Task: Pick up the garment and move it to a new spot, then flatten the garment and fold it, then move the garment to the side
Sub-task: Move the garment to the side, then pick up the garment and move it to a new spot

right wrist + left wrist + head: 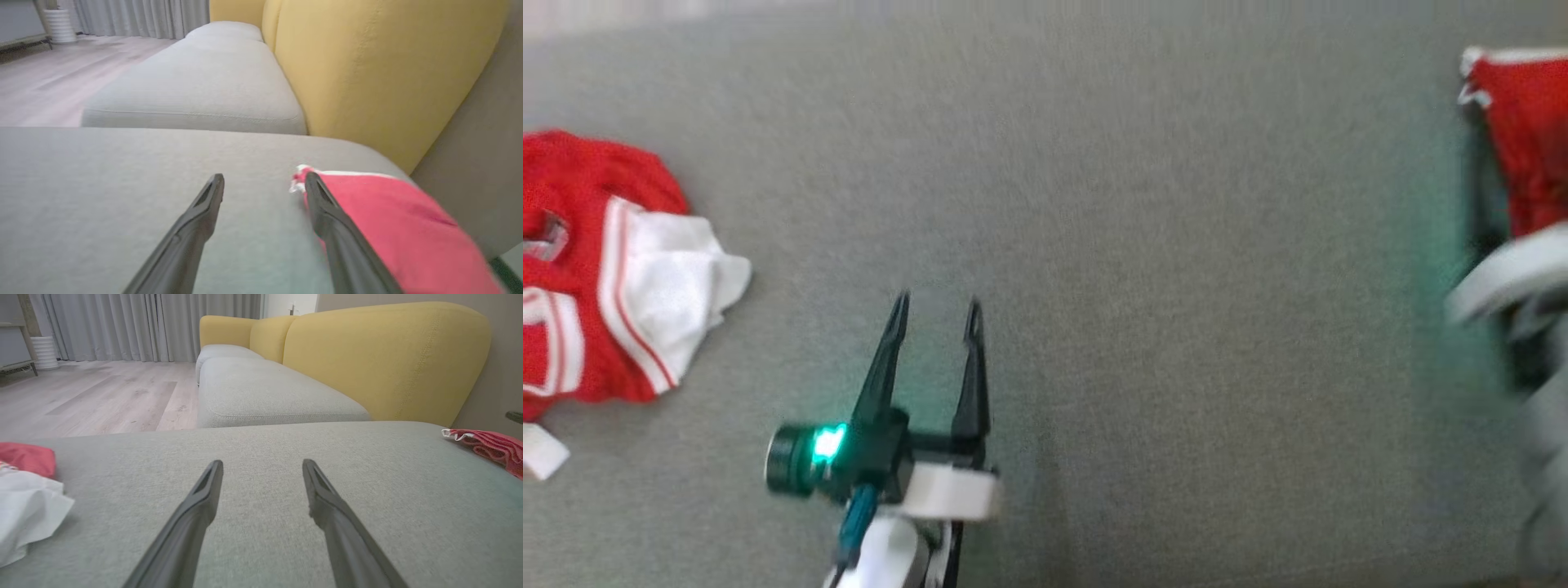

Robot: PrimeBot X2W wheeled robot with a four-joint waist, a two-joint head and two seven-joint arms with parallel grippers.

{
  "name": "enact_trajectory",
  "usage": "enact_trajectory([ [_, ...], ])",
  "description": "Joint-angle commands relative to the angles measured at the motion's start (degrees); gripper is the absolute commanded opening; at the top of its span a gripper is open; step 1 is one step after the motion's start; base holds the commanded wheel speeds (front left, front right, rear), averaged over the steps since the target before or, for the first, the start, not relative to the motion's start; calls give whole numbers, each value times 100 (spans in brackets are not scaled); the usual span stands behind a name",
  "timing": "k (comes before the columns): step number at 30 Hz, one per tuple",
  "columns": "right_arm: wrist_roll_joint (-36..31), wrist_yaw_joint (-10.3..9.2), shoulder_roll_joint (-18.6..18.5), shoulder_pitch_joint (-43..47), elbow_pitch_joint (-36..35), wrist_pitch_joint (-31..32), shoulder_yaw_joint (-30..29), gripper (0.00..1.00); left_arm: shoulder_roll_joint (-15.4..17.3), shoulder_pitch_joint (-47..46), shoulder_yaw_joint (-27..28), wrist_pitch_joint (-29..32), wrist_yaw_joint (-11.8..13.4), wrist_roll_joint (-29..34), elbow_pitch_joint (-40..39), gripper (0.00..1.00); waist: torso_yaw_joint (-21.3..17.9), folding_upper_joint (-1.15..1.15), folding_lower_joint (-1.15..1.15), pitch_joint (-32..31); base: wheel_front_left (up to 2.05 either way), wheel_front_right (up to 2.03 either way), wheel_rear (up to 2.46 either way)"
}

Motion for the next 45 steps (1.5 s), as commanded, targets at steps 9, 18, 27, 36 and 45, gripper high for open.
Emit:
enact_trajectory([
  [9,401,-5,1061,1946,-1755,-63,444,100,0,811,442,-29,83,-133,-228,100,307,0,1,-1599,0,0,0],
  [18,184,-5,1545,3849,-3090,-63,-49,100,0,1578,917,-29,-68,-204,-771,100,433,0,1,-2155,0,0,0],
  [27,-79,-5,1714,4544,-3248,-63,-12,100,0,2130,1242,-29,-246,89,-580,100,305,0,1,-2440,0,0,0],
  [36,-63,-5,1752,4604,-3204,-63,26,100,0,2197,1371,-29,-400,155,-450,100,315,0,1,-2552,0,0,0],
  [45,51,-5,1726,4643,-3212,-63,47,100,0,2233,1399,-29,-387,127,-421,100,336,0,1,-2578,0,0,0],
])
